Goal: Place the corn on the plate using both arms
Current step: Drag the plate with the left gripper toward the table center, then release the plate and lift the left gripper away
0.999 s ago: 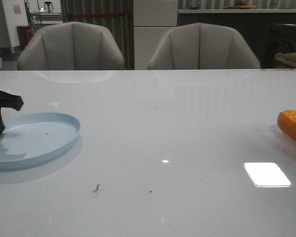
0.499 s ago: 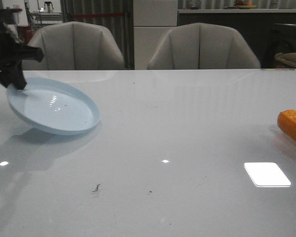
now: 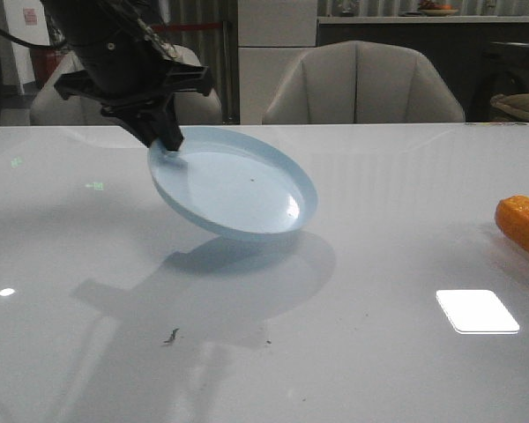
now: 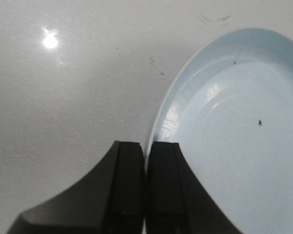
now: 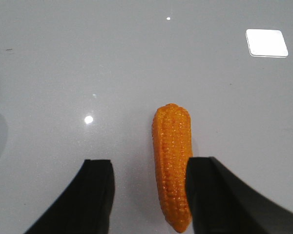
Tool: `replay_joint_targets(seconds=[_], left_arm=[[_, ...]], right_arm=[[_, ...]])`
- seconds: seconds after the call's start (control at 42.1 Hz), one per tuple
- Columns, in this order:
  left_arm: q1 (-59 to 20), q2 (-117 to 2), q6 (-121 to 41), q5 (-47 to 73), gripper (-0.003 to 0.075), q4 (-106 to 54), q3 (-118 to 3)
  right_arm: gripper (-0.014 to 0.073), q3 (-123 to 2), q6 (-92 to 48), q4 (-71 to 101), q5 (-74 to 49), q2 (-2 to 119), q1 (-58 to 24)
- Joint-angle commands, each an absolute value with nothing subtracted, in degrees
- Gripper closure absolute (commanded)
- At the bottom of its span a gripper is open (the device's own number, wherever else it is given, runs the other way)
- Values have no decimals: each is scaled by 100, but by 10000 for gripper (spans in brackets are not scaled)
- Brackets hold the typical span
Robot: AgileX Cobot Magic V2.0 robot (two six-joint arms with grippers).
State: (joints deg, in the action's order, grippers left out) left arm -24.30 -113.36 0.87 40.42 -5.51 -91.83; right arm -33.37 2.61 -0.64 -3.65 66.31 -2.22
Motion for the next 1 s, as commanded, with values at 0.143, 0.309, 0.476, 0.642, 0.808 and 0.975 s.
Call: replay_joint_targets(seconds=[0.143,0.309,0.476,0.642,0.808,0.975], left_arm=[[-2825,-11388,126,3910,627,-635,-9375],[-2860,-11649,126,3888,624,-664,-9375],[-2860,-11895,126,3958,529,-663,-9375],[-2860,-11922,126,3819,323,-666,-9375],[-2860,-11866,126,4023,272,-458,-9467],[-2820,-11585,137,4675,272,524,-9797]], right_arm=[[148,-3560,253,-114,39,6542,-219],[148,-3560,253,-114,39,6542,-219],[148,-3560,253,-114,39,6542,-219],[148,-3560,253,-114,69,6542,-219],[148,-3560,253,-114,55,6542,-219],[148,-3654,253,-114,-145,6542,-219]])
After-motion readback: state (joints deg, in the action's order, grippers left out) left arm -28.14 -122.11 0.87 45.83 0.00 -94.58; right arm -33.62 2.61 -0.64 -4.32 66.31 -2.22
